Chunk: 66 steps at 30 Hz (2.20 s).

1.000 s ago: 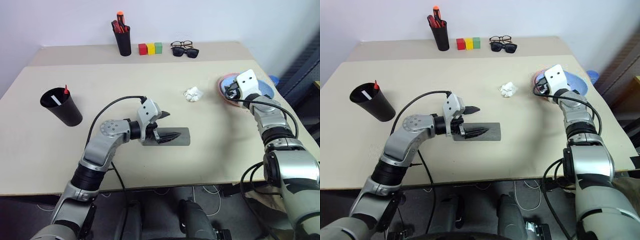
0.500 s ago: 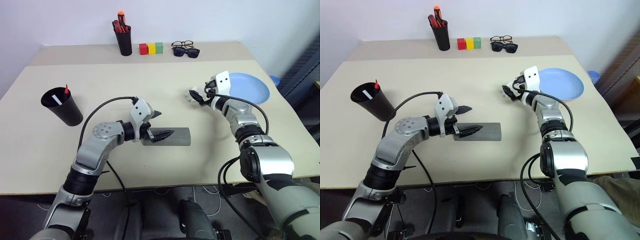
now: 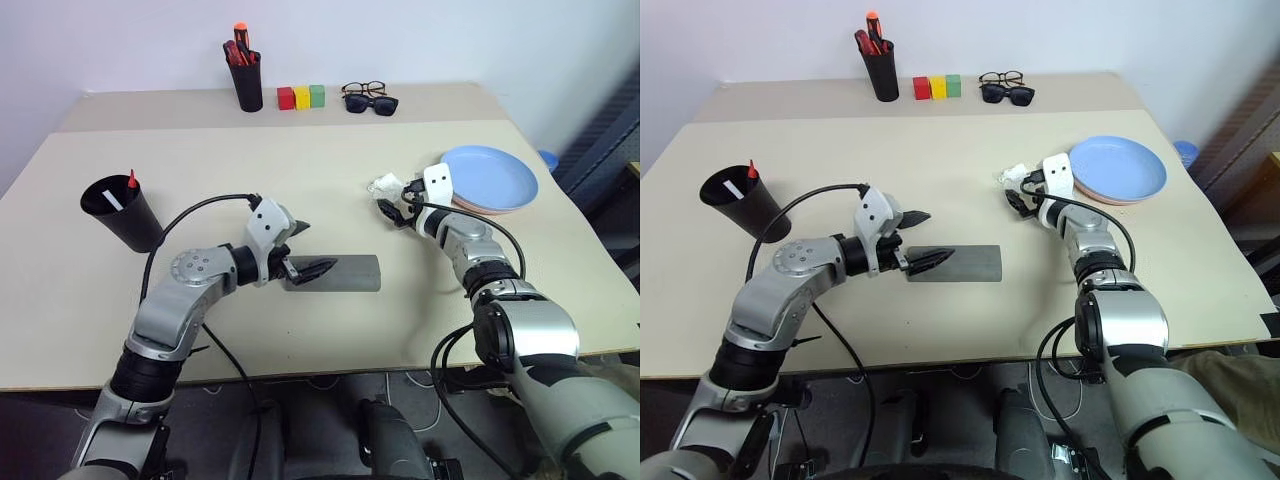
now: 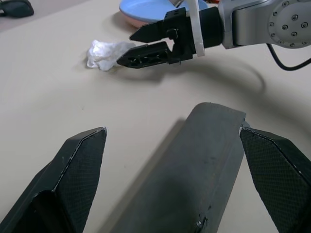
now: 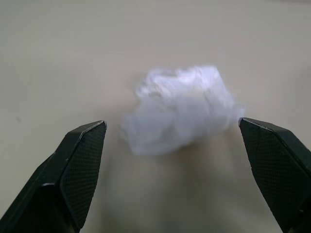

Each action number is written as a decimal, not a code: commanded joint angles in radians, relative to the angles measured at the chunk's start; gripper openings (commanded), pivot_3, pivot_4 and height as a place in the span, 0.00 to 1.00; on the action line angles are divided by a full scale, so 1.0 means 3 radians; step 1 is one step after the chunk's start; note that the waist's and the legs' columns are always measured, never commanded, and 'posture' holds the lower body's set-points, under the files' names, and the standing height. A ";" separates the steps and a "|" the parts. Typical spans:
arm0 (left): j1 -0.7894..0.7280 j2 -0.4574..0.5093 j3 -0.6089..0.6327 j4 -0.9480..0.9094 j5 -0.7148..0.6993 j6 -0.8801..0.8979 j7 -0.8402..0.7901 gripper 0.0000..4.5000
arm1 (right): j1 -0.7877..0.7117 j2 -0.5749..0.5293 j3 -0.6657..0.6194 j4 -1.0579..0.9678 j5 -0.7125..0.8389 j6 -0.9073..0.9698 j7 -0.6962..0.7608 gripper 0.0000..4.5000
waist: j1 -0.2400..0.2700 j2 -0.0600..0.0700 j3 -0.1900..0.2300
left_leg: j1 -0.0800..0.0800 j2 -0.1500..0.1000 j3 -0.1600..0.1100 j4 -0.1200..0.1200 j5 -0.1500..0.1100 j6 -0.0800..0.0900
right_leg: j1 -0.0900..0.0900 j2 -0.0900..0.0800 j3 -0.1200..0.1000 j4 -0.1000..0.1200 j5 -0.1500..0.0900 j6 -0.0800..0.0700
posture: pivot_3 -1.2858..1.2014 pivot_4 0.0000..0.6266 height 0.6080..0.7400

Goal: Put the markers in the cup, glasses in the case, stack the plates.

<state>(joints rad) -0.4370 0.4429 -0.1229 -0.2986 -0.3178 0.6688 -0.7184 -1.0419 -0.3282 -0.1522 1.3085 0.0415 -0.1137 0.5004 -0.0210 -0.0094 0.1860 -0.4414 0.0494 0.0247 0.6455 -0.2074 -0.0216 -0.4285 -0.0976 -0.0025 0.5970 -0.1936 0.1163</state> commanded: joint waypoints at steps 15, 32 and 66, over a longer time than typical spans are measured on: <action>-0.0019 0.0017 0.0026 -0.0120 -0.0132 -0.0019 0.0074 1.00 | -0.0030 -0.0034 -0.0108 -0.0060 0.0042 -0.0061 -0.0064 0.01 | 0.0000 0.0000 0.0000 | 0.0000 0.0000 0.0000 0.0000 0.0000 0.0000 | 0.0000 0.0000 0.0000 0.0000 0.0000 0.0000 | 0.52 0.24 1.00; -0.0025 0.0013 -0.0015 -0.0084 -0.0135 -0.0034 0.0047 1.00 | -0.0028 -0.0012 -0.0139 -0.0106 0.0086 -0.0072 0.0123 0.74 | 0.0000 0.0000 0.0000 | 0.0000 0.0000 0.0000 0.0000 0.0000 0.0000 | 0.0000 0.0000 0.0000 0.0000 -0.0001 -0.0001 | 0.52 0.24 1.00; -0.0028 -0.0042 -0.0072 -0.0072 -0.0131 -0.0049 0.0075 1.00 | -0.0175 -0.0073 -0.0253 -0.0184 0.0219 -0.0197 0.0225 0.01 | 0.0000 0.0000 0.0000 | 0.0000 0.0000 0.0000 0.0000 0.0000 0.0000 | 0.0000 0.0000 0.0000 0.0000 -0.0001 -0.0002 | 0.52 0.24 1.00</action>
<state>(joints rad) -0.4342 0.4314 -0.1445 -0.3079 -0.3555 0.6714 -0.6942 -1.0685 -0.3353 -0.2147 1.2920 0.0931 -0.1467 0.5651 -0.0211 -0.0094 0.1861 -0.4413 0.0494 0.0247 0.6455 -0.2074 -0.0217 -0.4285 -0.0976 -0.0025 0.5970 -0.1939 0.1157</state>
